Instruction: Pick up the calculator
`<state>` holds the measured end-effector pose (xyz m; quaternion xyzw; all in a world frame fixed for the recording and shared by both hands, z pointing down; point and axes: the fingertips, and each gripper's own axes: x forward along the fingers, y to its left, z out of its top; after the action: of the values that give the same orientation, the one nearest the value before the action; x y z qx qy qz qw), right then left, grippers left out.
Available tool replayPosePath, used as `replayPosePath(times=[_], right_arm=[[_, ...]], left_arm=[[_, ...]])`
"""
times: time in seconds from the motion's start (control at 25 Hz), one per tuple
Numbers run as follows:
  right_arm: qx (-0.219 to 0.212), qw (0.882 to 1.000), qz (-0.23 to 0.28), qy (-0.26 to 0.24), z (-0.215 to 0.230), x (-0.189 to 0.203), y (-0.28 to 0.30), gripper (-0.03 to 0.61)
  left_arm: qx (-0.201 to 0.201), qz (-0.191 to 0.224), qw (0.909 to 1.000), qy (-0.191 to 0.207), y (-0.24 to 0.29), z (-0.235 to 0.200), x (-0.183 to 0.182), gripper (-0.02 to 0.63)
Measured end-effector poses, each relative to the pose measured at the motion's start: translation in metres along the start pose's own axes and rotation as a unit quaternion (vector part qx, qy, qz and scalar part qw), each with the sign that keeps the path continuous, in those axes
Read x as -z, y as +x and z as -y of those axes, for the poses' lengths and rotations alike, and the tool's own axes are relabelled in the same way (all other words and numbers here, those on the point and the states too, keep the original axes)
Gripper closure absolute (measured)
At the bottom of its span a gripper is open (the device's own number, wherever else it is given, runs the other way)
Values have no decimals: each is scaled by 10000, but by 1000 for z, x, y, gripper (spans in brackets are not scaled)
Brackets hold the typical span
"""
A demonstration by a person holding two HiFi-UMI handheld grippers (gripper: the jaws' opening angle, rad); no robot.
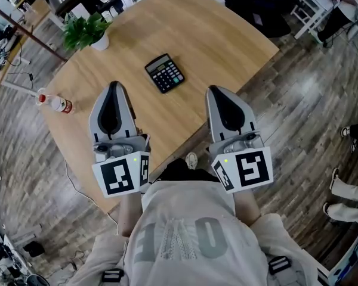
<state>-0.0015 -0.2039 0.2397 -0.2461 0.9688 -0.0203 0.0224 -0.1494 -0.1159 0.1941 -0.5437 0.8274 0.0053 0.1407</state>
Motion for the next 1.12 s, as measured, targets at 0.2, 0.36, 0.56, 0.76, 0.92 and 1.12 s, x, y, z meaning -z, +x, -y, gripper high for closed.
replayPosePath(times=[0.2, 0.36, 0.56, 0.76, 0.92, 1.12], right_arm=[[-61, 10000, 72, 8, 1, 0, 11, 560], [-10, 10000, 71, 14, 7, 1, 27, 560], [-65, 9999, 17, -92, 16, 4, 49, 560], [-177, 9998, -56, -68, 29, 2, 79, 560], [-341, 9990, -272, -16, 39, 16, 102, 560], [-533, 9958, -741, 49, 39, 42, 130, 560]], left_arm=[[59, -72, 9999, -95, 9, 6, 9, 604], [143, -102, 9997, -165, 23, 8, 18, 606], [229, -67, 9994, -233, 50, 5, 33, 604], [213, -103, 9994, -250, 78, -6, 40, 604], [528, -383, 9976, -227, 101, -6, 57, 604], [1625, -917, 9792, -795, 137, -16, 90, 406]])
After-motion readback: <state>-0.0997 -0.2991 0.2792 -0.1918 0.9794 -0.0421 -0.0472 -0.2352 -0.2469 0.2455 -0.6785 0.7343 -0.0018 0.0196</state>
